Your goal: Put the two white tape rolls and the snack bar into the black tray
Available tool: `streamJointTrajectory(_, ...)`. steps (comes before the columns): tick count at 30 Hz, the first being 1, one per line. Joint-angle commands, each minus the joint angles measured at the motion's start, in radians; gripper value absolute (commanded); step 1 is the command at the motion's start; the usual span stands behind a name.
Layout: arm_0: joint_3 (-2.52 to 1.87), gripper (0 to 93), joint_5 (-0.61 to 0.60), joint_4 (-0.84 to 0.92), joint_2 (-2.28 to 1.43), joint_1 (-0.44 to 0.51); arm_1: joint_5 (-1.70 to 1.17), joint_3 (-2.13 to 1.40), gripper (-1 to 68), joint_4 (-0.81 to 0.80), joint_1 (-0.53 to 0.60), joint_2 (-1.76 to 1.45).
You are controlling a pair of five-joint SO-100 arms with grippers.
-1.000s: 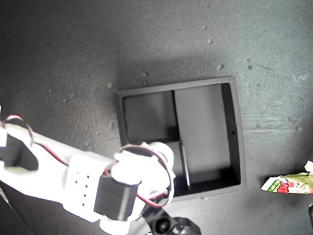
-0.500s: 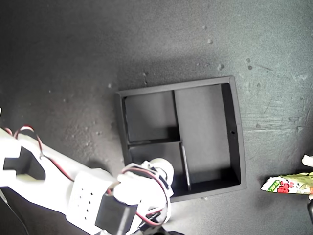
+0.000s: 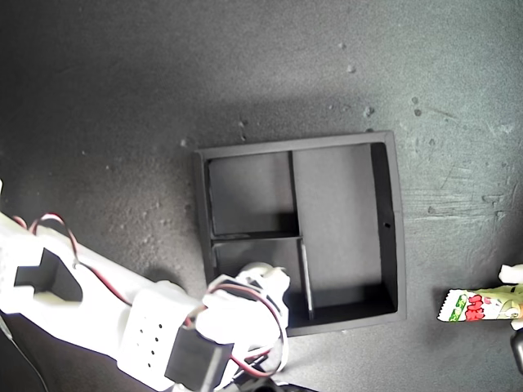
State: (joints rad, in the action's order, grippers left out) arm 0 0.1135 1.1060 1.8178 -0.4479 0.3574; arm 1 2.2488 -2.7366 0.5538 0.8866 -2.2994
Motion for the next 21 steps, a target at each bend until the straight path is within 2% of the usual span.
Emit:
streamJointTrajectory(1,0.02,15.0,-0.029,0.018,-0.103,-0.037,0.008,0.0,-0.2,-0.023,-0.009,0.002)
streamJointTrajectory(5,-0.081,14.4,-0.063,0.018,-0.25,-0.087,-0.008,0.014,-0.3,-0.015,-0.011,0.002)
streamJointTrajectory(11,-0.324,14.5,-0.118,0.018,-0.581,-0.175,-0.06,0.104,-0.3,0.115,-0.049,-0.008)
streamJointTrajectory(16,-0.58,15.5,-0.107,0.018,-0.902,-0.206,-0.184,0.221,-0.4,0.265,-0.155,-0.012)
streamJointTrajectory(21,-0.888,18.6,0.003,0.017,-1.152,-0.183,-0.402,0.391,-0.4,0.471,-0.301,-0.014)
